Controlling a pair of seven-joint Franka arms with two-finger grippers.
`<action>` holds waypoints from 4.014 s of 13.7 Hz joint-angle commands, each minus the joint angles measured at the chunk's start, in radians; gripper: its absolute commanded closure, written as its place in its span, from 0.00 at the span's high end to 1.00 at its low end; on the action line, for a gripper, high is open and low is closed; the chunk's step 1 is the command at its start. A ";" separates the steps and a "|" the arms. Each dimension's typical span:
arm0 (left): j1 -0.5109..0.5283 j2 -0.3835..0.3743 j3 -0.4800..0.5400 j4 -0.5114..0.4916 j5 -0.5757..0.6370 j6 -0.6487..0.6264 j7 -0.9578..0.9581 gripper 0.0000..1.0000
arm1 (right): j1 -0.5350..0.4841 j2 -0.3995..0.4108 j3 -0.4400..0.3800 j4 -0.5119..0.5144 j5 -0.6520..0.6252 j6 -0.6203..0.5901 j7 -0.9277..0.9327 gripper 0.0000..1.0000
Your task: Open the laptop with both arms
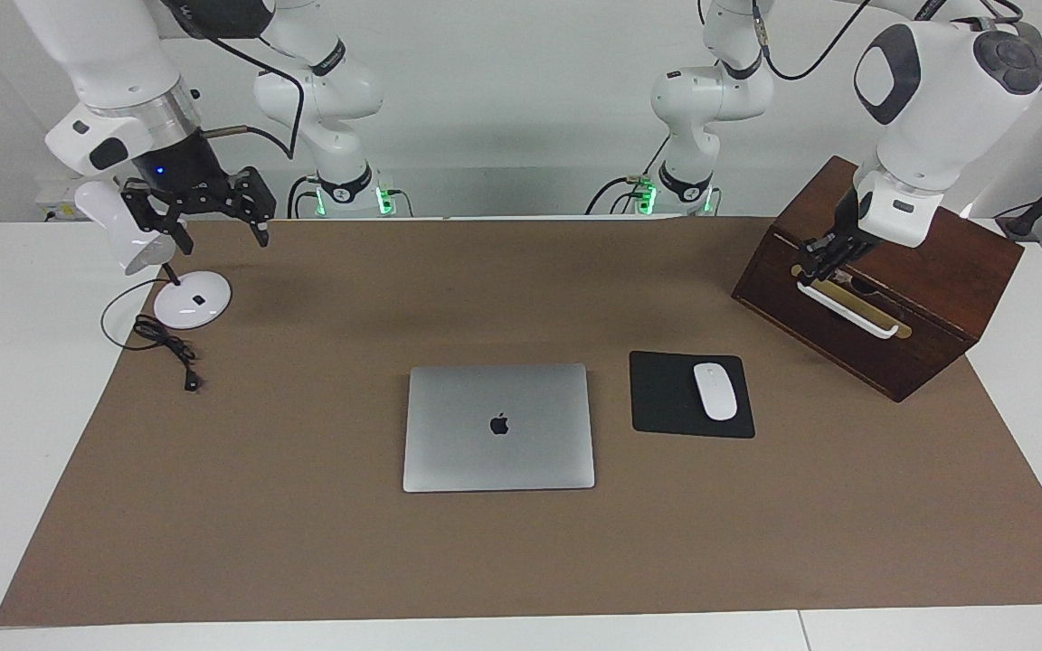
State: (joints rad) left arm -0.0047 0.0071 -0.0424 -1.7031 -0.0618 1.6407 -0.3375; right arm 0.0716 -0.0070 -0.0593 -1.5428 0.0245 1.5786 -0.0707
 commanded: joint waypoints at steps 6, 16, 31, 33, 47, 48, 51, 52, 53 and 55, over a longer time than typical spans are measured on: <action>-0.012 -0.059 0.003 -0.116 -0.137 0.088 -0.314 0.00 | -0.009 -0.022 -0.001 -0.023 0.006 0.024 0.006 1.00; -0.056 -0.121 0.001 -0.302 -0.354 0.342 -0.722 0.00 | 0.007 -0.024 0.003 -0.026 0.005 0.023 -0.001 1.00; -0.164 -0.050 0.000 -0.568 -1.087 0.780 -0.828 0.00 | 0.263 -0.114 0.035 -0.187 -0.198 0.158 -0.325 1.00; -0.202 -0.035 0.001 -0.604 -1.241 0.836 -0.828 0.00 | 0.264 -0.131 0.038 -0.230 -0.202 0.210 -0.391 1.00; -0.323 0.163 -0.001 -0.616 -1.837 0.881 -0.288 0.00 | 0.496 -0.157 0.038 -0.424 -0.445 0.452 -0.517 1.00; -0.333 0.168 -0.001 -0.628 -1.869 0.875 -0.214 0.00 | 0.501 -0.153 0.039 -0.425 -0.445 0.469 -0.517 1.00; -0.337 0.180 -0.001 -0.638 -1.883 0.864 -0.156 0.00 | 0.513 -0.145 0.041 -0.454 -0.445 0.546 -0.515 1.00; -0.339 0.188 -0.001 -0.635 -1.885 0.867 -0.152 0.00 | 0.516 -0.143 0.041 -0.464 -0.445 0.566 -0.514 1.00; -0.354 0.189 -0.001 -0.633 -1.888 0.870 -0.141 0.00 | 0.523 -0.140 0.041 -0.477 -0.445 0.574 -0.512 1.00; -0.373 0.197 0.001 -0.633 -1.917 0.875 -0.114 0.00 | 0.533 -0.122 0.042 -0.479 -0.445 0.584 -0.511 1.00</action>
State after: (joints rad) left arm -0.3438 0.1980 -0.0562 -2.3292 -1.9317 2.5212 -0.5012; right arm 0.5952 -0.1312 -0.0153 -1.9957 -0.3997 2.1340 -0.5644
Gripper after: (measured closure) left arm 0.991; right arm 0.000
